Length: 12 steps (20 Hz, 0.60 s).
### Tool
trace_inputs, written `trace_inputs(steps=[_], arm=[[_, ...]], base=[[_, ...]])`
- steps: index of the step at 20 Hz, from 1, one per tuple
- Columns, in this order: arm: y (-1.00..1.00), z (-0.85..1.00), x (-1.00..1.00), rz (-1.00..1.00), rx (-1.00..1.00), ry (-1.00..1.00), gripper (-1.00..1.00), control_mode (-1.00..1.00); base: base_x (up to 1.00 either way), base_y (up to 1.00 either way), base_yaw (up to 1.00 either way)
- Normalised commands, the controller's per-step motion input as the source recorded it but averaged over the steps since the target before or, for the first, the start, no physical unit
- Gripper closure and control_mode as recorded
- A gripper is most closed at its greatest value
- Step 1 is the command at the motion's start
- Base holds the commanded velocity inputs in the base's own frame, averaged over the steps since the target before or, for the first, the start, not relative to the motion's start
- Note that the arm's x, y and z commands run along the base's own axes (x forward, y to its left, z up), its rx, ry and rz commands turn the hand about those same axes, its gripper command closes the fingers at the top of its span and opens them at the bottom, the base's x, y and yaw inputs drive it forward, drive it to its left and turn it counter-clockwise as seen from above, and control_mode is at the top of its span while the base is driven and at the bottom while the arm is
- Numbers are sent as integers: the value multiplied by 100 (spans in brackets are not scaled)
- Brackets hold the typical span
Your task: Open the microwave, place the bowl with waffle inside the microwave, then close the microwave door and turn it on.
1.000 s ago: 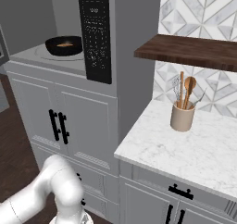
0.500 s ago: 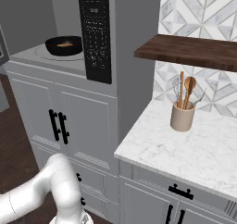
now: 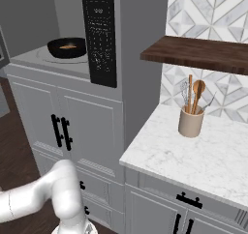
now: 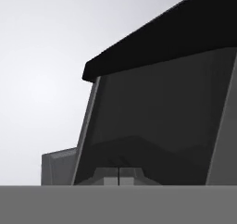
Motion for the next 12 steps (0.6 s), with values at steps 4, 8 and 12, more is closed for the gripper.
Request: trace_inputs(steps=[4, 8, 12], arm=[[-61, 57, -40, 0, 42, -7, 100, -100], [-95, 62, -53, -1, 52, -11, 100, -100], [-100, 67, -58, -4, 59, -15, 100, -100]], base=[[0, 0, 0], [0, 0, 0], [0, 0, 0]])
